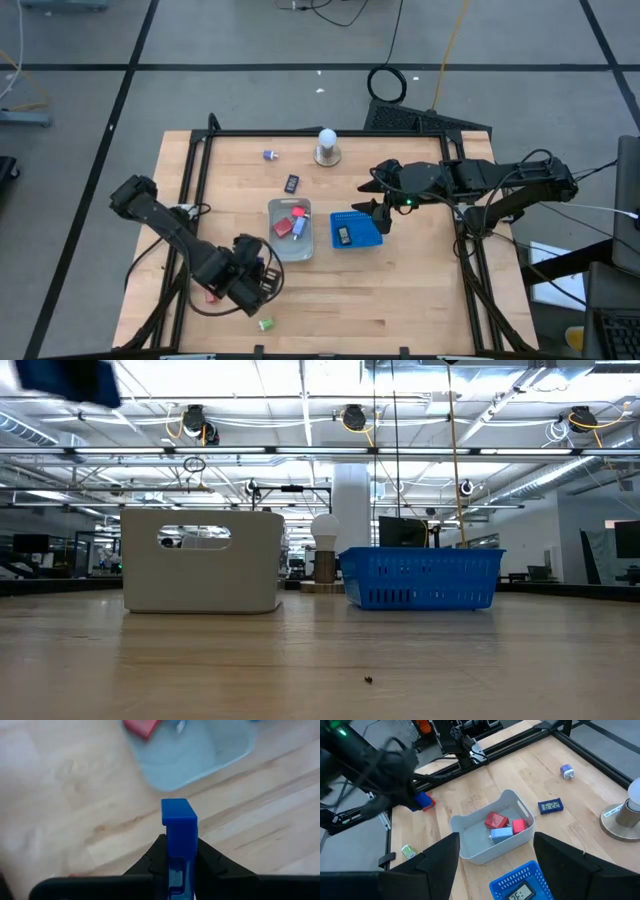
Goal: Pick & Place Office items
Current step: Put the bottom blue digital clock into the blue bin
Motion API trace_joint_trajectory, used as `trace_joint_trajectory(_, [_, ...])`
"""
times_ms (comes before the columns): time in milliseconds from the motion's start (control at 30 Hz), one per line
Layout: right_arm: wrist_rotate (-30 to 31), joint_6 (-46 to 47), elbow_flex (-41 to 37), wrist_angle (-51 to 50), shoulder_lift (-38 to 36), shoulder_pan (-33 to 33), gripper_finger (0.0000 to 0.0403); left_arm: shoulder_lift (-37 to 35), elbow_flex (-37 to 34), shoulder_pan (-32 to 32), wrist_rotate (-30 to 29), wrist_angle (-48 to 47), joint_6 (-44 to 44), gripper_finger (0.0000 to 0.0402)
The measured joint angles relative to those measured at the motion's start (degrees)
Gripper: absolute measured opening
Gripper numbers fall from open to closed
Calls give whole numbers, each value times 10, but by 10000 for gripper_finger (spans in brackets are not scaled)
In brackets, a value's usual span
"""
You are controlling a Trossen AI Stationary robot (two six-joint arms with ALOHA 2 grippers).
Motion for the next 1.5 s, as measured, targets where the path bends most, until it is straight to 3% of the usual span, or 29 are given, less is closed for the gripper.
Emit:
trace_joint_trajectory(267, [0, -1, 0, 1, 0, 0, 249, 0, 60, 16, -75, -15, 61, 45])
trace_joint_trajectory(600, [0, 0, 0, 8, 0, 0, 249, -12, 71, 28, -129, 4, 98, 45])
trace_joint_trajectory(1000, [-8, 5, -1, 121, 0, 0, 249, -64, 71, 40, -242, 172, 267, 45])
trace_joint_trajectory(1233, [-73, 16, -72, 302, 1, 0, 249, -81, 71, 65, -253, 276, 384, 45])
trace_joint_trajectory(1500, [-93, 70, -178, 541, 0, -1, 255, -81, 71, 76, -240, 411, 519, 45])
